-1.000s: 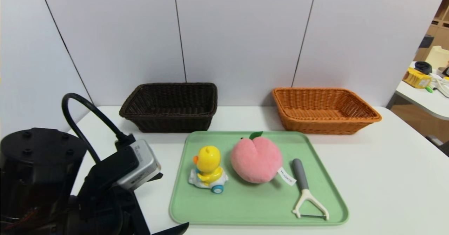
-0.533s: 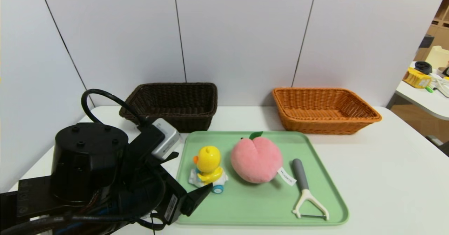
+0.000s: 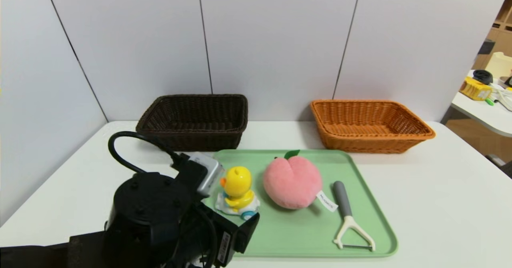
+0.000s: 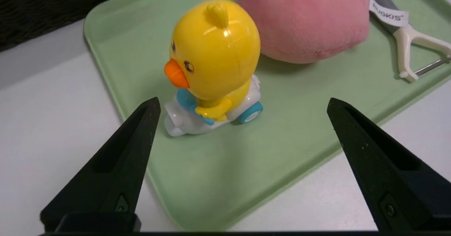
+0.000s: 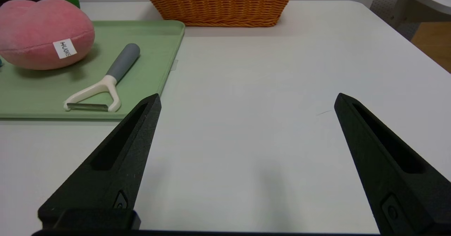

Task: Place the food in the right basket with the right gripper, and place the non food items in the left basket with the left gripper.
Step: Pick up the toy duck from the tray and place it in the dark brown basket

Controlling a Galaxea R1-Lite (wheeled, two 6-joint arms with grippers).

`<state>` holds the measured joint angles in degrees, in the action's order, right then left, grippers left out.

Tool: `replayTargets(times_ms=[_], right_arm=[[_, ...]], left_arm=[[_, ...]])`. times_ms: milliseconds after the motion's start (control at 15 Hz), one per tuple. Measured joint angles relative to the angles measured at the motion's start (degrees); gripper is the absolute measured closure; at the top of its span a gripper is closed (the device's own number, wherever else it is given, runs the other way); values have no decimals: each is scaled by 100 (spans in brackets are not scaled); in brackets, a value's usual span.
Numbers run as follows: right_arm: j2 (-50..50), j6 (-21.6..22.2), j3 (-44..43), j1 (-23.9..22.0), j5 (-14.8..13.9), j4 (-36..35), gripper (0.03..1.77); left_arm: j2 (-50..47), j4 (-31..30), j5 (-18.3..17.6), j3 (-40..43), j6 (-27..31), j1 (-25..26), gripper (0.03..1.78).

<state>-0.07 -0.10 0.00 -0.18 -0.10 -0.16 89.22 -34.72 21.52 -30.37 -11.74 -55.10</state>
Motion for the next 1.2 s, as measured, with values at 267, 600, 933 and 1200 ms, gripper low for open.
replayTargets(times_ms=[267, 600, 933, 1200], right_arm=[[0, 2, 0, 0, 0, 2, 10], [0, 5, 0, 0, 0, 0, 10], [0, 2, 0, 0, 2, 0, 10], [0, 2, 0, 0, 0, 2, 10]], left_arm=[[350, -588, 196, 123, -88, -121, 12], [1072, -1698, 937, 124, -99, -127, 12], [1657, -2476, 1213, 105, -99, -123, 12], [1891, -2743, 1462, 124, -99, -110, 12]])
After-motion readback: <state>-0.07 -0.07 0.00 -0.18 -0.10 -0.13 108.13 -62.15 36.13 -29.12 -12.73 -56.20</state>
